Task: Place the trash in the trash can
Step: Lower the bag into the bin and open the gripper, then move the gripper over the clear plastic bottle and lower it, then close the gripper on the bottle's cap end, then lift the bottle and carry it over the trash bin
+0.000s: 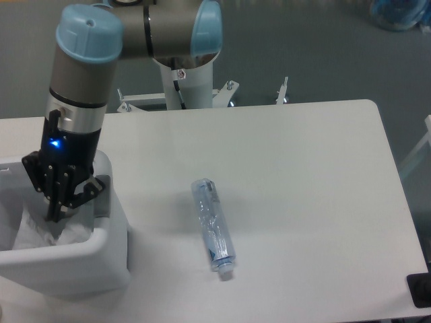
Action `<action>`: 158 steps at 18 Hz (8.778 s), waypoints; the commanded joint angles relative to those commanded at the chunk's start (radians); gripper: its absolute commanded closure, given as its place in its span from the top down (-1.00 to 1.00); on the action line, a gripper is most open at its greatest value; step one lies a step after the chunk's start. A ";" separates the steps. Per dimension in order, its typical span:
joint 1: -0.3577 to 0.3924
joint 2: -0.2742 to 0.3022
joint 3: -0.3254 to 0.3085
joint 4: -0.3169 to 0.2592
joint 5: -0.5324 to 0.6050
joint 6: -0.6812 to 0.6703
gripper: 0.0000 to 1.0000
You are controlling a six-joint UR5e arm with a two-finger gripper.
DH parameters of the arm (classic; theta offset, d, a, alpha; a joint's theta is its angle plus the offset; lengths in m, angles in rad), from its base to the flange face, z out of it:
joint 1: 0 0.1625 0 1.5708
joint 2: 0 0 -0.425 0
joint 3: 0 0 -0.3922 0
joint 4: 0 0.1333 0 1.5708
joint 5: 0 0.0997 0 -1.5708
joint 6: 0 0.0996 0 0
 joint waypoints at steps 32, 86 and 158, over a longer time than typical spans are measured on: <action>0.330 -0.448 0.075 -0.022 0.273 -0.314 1.00; 0.264 -0.503 0.066 -0.017 0.361 -0.322 -0.12; 0.038 -0.058 0.252 0.225 -0.011 -0.324 -0.41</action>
